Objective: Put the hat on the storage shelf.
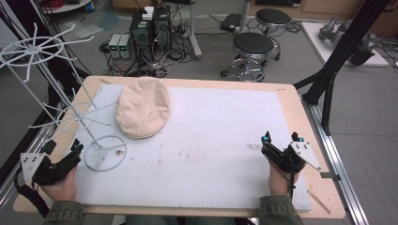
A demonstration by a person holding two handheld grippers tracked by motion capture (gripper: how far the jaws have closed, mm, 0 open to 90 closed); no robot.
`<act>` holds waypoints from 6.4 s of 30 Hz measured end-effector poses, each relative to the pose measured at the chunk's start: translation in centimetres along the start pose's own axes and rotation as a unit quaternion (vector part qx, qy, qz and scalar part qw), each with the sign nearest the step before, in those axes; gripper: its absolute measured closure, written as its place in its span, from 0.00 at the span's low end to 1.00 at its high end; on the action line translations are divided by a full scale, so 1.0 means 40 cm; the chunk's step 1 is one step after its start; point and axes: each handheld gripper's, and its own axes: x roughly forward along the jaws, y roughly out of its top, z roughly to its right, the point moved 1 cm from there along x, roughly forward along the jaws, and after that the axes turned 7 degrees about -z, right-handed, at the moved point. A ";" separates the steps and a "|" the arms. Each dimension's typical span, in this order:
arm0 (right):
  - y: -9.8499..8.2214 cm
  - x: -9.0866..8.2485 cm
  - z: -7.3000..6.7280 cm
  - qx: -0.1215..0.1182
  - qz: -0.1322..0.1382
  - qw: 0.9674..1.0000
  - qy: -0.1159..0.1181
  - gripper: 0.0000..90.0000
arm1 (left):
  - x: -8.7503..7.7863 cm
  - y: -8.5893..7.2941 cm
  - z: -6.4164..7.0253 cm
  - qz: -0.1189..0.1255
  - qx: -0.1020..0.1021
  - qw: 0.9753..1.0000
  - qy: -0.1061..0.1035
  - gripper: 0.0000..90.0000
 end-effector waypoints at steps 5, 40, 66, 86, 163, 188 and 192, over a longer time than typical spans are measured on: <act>0.000 -0.001 0.001 -0.001 0.002 1.000 0.000 0.06 | -0.001 0.000 -0.001 -0.001 0.000 1.000 0.000 0.19; 0.117 0.012 -0.045 -0.022 0.009 0.998 0.065 0.06 | 0.005 -0.001 0.004 -0.001 0.001 1.000 -0.002 0.19; 0.259 0.088 -0.177 -0.058 0.008 0.988 0.145 0.06 | 0.007 0.000 0.011 0.001 0.002 1.000 -0.013 0.19; 0.327 0.201 -0.343 -0.081 -0.016 0.973 0.215 0.06 | 0.010 -0.001 0.009 -0.003 0.001 1.000 -0.017 0.20; 0.068 0.550 -0.792 -0.089 -0.277 0.929 0.227 0.06 | 0.018 -0.006 0.004 -0.003 -0.021 0.999 -0.027 0.20; 0.000 0.557 -0.865 -0.048 -0.346 0.912 0.214 0.29 | 0.028 -0.008 0.006 -0.005 -0.021 0.999 -0.031 0.20; -0.010 0.548 -0.884 -0.051 -0.350 0.915 0.193 0.37 | 0.026 -0.008 0.009 -0.006 -0.019 0.999 -0.033 0.20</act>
